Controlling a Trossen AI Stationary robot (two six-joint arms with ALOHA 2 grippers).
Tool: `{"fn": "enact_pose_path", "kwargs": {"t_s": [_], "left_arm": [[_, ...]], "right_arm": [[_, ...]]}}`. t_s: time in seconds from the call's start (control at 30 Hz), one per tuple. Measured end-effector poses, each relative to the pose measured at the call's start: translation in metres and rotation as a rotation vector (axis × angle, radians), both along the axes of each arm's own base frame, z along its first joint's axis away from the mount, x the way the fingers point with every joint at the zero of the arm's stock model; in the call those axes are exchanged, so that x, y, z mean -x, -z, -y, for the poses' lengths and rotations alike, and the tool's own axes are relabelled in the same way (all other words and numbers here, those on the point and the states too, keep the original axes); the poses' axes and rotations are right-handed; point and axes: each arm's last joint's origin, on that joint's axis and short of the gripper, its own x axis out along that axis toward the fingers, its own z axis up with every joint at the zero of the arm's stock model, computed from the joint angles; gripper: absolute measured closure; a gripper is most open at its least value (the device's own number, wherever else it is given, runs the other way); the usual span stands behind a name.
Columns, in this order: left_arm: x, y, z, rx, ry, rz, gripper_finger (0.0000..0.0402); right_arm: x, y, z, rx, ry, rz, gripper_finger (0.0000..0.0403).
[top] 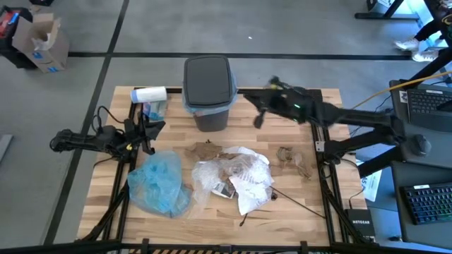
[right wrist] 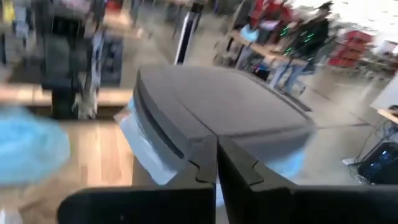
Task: Pick and place trash into bin
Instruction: Open the trash bin
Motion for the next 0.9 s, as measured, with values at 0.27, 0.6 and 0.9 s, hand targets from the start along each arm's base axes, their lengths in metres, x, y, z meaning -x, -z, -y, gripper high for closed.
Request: {"fn": "enact_pose_path", "kwargs": {"t_s": [0.27, 0.6, 0.9], "left_arm": [[0.001, -0.015, 0.000, -0.041, -0.024, -0.010, 0.0398], [0.000, -0.016, 0.000, 0.053, 0.028, 0.037, 0.0398], [0.000, -0.016, 0.000, 0.053, 0.028, 0.037, 0.0398]], "right_arm": [[-0.073, -0.024, 0.016, 0.007, -0.125, -0.194, 0.0395], [-0.108, -0.010, 0.027, -0.027, -0.134, -0.294, 0.0395], [-0.106, -0.004, 0.027, -0.036, -0.119, -0.339, 0.0395]]}}
